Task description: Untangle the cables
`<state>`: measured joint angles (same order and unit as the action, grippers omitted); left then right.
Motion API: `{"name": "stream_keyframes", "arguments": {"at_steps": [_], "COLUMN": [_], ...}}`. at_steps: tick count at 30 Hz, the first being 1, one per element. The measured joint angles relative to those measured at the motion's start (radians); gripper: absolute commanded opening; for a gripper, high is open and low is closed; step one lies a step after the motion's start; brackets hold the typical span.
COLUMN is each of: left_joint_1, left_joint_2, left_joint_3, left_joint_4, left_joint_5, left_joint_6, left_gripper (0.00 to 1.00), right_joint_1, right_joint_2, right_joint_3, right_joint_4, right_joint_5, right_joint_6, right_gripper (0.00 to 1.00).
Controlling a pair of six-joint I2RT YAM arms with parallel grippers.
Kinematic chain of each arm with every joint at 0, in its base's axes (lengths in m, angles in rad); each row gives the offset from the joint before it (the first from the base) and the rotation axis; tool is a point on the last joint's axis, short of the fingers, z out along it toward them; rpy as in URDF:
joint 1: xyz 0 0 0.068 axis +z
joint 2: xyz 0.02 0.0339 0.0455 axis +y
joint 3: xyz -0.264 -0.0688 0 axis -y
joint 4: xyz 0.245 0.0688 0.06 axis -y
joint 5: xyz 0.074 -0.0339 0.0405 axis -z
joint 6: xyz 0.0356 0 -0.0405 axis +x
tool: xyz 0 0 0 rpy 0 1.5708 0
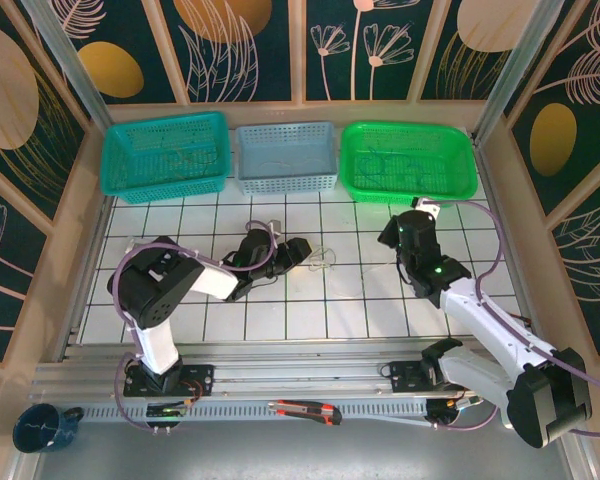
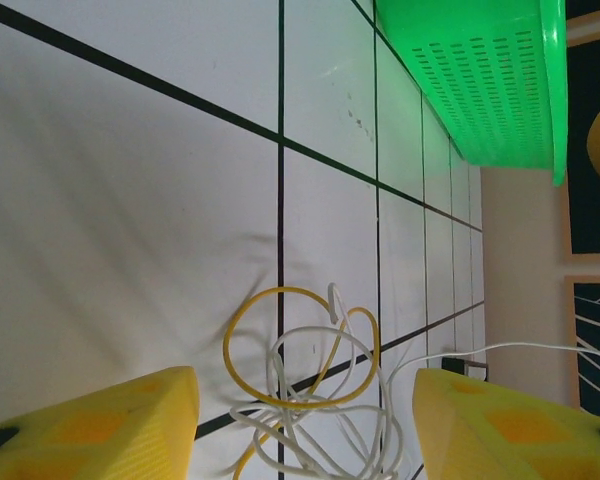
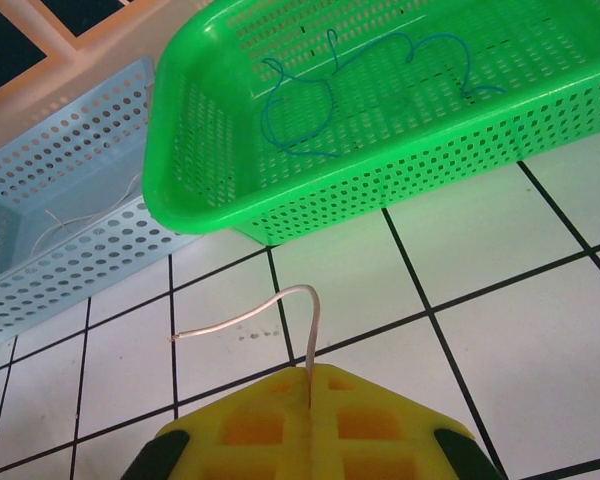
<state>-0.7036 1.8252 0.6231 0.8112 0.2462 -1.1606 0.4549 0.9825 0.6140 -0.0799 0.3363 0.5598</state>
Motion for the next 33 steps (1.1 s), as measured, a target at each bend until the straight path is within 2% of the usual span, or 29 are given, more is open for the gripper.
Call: {"name": "stream_keyframes", "arguments": {"at_steps": [4, 8, 13, 17, 23, 33], "left_joint_1": [-0.007, -0.017, -0.04, -0.09, -0.164, -0.169], "left_joint_2": [-0.004, -0.045, -0.135, -0.172, -0.158, -0.117], "left_joint_3": [0.01, 0.011, -0.005, -0.008, -0.008, -0.008], "left_joint_4": [-0.019, -0.087, -0.181, -0.238, -0.305, -0.295], "left_joint_5": [-0.001, -0.012, -0.036, -0.064, -0.137, -0.211], "left_joint_6": [0.02, 0.071, 0.146, 0.21, 0.283, 0.312], "left_gripper": [0.58, 0.58, 0.58, 0.58, 0.55, 0.42], "right_joint_1": [0.0, 0.0, 0.009, 0.043, 0.076, 0.15], "right_joint_2": [0.0, 0.011, 0.06, 0.106, 0.167, 0.234], "right_joint_3": [-0.002, 0.002, 0.03, 0.036, 0.03, 0.002], "right_joint_4": [0.001, 0.002, 0.005, 0.023, 0.064, 0.137], "right_joint_5": [-0.056, -0.152, -0.293, -0.36, -0.406, -0.439], "right_joint_6": [-0.013, -0.028, -0.048, -0.057, -0.051, -0.02], "right_gripper": [0.38, 0.5, 0.53, 0.53, 0.51, 0.51]}}
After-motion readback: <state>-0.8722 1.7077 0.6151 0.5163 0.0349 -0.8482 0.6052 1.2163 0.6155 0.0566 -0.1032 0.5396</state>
